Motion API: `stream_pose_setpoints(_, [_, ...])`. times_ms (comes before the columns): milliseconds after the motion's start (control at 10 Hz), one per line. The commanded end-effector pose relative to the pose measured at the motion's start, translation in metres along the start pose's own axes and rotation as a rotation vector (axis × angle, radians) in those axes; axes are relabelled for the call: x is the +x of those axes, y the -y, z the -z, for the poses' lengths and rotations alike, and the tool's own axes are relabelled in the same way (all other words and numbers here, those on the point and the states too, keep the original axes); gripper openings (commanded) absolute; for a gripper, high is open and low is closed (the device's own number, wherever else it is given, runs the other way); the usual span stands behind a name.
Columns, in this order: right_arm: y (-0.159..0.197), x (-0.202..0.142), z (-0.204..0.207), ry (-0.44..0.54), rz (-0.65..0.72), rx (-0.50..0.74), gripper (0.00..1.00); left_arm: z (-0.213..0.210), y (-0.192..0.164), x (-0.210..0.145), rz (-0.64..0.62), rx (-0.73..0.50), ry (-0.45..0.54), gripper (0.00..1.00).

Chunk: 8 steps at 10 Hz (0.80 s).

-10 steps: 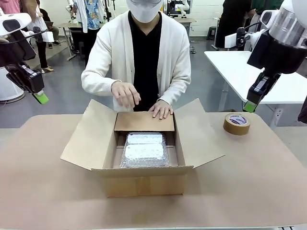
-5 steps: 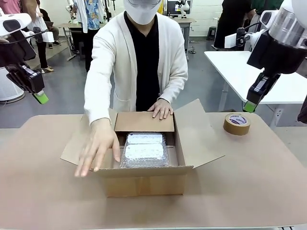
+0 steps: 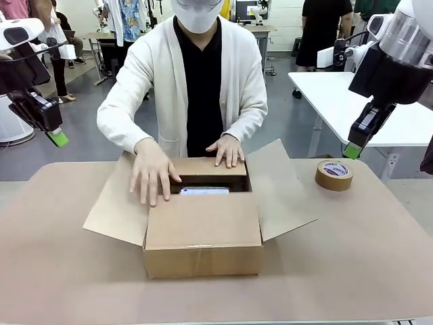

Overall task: Wrap the clocks to prevent damage.
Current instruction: Push the right (or left) flap of the Package Box to close it.

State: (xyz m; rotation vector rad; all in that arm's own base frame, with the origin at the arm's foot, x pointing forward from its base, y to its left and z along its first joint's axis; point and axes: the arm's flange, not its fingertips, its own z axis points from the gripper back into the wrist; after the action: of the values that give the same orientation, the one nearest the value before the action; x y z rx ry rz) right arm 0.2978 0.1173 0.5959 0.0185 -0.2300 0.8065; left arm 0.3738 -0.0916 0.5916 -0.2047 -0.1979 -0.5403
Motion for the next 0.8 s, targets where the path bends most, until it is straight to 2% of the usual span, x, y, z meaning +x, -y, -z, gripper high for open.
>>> stream_pose_setpoints(0, [-0.0021,0.0027,0.0010,-0.010,0.019,0.002,0.01,-0.0022,0.0002,0.0030,-0.018,0.009,0.001,0.00])
stream_pose_setpoints(700, [-0.0021,0.0027,0.0010,-0.010,0.019,0.002,0.01,-0.0022,0.0002,0.0030,-0.018,0.009,0.001,0.00])
